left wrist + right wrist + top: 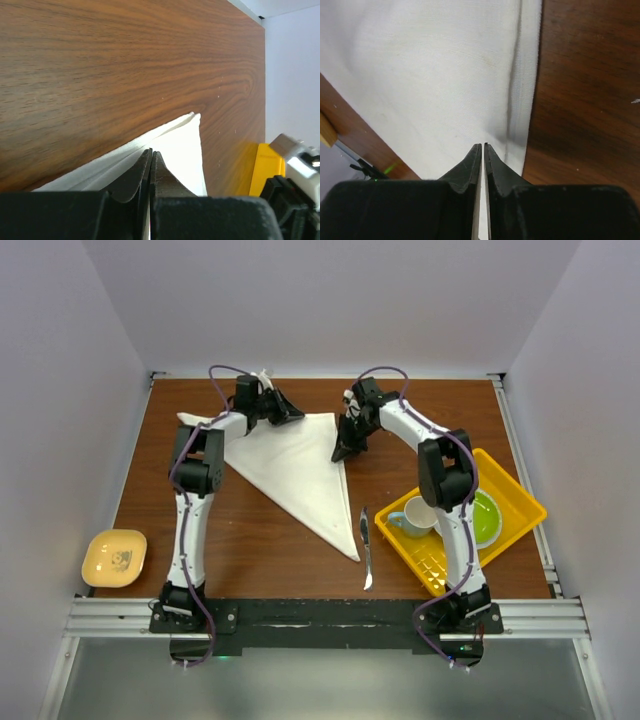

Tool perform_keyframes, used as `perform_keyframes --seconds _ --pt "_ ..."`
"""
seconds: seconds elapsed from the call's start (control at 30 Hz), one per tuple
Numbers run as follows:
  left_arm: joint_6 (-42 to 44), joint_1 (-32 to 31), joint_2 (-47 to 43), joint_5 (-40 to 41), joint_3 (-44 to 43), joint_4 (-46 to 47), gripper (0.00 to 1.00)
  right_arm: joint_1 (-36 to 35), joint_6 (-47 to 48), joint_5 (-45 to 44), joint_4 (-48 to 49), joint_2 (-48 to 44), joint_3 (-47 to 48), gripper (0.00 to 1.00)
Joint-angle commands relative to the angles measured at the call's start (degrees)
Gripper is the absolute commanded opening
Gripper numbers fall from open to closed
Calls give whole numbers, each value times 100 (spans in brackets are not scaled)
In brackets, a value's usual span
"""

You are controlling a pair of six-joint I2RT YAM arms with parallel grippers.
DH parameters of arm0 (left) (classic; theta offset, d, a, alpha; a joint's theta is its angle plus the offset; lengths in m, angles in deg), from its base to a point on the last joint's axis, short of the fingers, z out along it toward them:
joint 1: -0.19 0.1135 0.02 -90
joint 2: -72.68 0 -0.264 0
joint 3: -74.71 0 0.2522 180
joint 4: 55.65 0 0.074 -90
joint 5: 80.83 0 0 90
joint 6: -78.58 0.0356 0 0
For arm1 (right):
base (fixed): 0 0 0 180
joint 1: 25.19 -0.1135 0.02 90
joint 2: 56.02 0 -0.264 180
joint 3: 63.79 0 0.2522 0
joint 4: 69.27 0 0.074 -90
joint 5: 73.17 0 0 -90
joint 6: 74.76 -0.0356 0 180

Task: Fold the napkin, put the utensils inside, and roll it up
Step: Fold the napkin

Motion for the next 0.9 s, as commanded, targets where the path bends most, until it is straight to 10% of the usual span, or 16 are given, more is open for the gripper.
perform_keyframes --seconds 0.0,0.37,0.87 --pt "126 26 -723 -234 28 -24 4 -230 251 298 -305 -220 540 16" --pt "802 501 -1059 -207 1039 -772 2 -564 198 519 -68 -273 -242 22" --pt "1568 844 -995 92 -33 -2319 3 -758 611 228 -296 -1187 -1097 24"
